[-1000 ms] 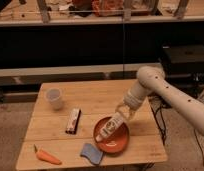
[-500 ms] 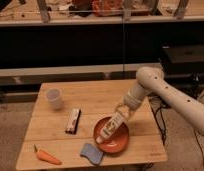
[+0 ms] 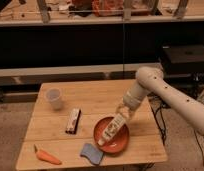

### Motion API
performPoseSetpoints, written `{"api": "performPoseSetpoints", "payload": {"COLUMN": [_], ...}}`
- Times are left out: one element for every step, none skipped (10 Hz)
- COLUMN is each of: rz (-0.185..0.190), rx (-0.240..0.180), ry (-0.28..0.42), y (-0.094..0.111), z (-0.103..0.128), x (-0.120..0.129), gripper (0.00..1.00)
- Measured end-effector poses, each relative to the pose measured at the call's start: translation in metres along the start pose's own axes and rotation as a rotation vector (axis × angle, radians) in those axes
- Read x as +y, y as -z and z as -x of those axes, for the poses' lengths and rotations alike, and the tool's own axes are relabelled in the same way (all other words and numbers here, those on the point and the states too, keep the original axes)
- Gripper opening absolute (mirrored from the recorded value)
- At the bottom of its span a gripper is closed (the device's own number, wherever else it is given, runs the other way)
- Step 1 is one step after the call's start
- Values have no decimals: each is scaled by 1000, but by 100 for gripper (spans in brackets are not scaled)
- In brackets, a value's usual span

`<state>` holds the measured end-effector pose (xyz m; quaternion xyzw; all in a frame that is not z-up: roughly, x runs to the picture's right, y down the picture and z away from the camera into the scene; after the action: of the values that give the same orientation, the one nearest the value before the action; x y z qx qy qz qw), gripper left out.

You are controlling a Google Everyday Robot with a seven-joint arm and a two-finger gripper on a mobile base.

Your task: Place the bottle in the ceramic bowl

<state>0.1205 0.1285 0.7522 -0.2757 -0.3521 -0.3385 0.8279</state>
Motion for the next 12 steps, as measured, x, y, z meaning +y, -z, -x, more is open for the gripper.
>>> {"api": "performPoseSetpoints", "payload": {"rz": [0, -1, -2, -2, -2, -2, -2, -1, -1, -2, -2, -3], "rx": [0, 0, 0, -1, -1, -2, -2, -3, -4, -4, -4, -4], "ry": [0, -1, -1, 1, 3, 5, 6, 7, 8, 9, 11, 12], "y": [0, 0, 0, 0, 0, 0, -1, -1, -1, -1, -1, -1], "z": [0, -1, -1, -1, -1, -1, -2, -2, -2, -2, -2, -2], "x": [0, 1, 1, 0, -1, -2, -3, -3, -3, -3, -3, -4], "gripper": [10, 12, 19, 31, 41, 49, 61, 66, 67, 67, 67, 66]}}
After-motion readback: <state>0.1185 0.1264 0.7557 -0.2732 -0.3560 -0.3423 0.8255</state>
